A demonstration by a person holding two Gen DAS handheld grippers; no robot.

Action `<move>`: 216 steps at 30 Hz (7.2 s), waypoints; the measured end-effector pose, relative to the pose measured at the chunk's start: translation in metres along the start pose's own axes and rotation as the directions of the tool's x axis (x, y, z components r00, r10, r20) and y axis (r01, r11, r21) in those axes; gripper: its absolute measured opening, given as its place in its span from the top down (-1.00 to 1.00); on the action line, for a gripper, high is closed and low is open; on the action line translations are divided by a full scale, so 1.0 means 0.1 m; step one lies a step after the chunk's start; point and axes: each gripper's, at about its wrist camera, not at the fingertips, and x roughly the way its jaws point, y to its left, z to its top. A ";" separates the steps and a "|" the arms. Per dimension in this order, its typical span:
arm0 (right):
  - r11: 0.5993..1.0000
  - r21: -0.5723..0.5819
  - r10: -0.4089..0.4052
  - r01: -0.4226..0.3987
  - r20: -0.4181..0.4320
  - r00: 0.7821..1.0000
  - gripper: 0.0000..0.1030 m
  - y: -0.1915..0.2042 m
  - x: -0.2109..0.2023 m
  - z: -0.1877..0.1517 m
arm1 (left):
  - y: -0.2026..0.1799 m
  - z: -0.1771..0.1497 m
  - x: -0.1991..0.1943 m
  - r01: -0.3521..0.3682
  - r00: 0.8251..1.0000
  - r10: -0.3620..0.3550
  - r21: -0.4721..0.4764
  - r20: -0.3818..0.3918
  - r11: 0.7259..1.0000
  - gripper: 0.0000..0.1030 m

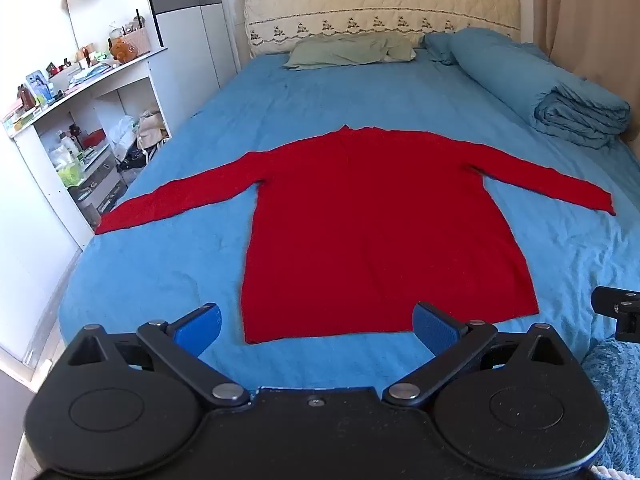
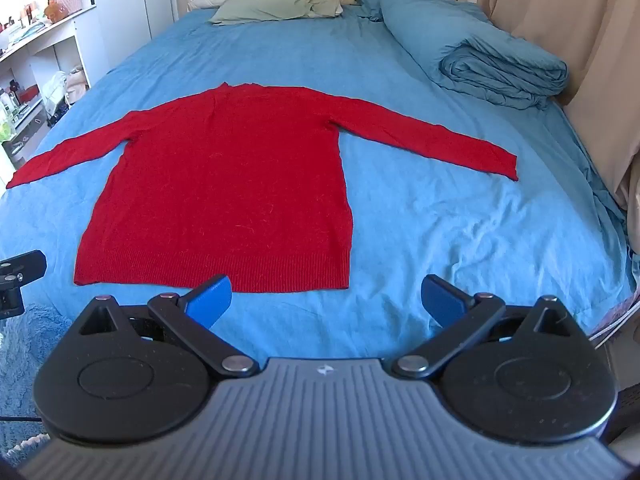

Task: Fold small clothes

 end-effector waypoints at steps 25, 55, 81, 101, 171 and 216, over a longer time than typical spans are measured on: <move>1.000 -0.008 0.018 -0.018 0.002 1.000 -1.00 0.03 0.01 0.01 | 0.09 0.02 0.02 0.007 1.000 -0.007 -0.026 -0.002 1.000 -1.00; 1.000 -0.004 0.022 -0.022 -0.001 1.000 -1.00 0.06 0.03 0.01 | 0.09 0.00 0.00 0.004 1.000 -0.004 -0.034 0.004 0.999 -1.00; 1.000 0.004 0.029 -0.029 -0.004 1.000 -1.00 0.05 0.05 -0.03 | 0.08 0.01 -0.01 0.004 1.000 -0.004 -0.035 0.005 0.999 -1.00; 0.999 0.009 0.032 -0.032 0.002 0.999 -1.00 0.04 0.03 -0.02 | 0.10 0.06 -0.04 0.017 1.000 -0.017 -0.042 0.007 0.999 -1.00; 0.767 0.642 -0.168 -0.017 0.227 0.959 0.60 -3.20 3.86 1.60 | -1.73 2.49 5.04 0.205 0.961 -0.191 0.051 -0.201 0.977 -1.00; 0.826 -0.068 0.564 -0.560 0.119 0.817 0.57 2.04 4.75 2.14 | 1.25 2.36 4.80 0.273 0.950 -0.301 -0.249 -0.085 0.929 -1.00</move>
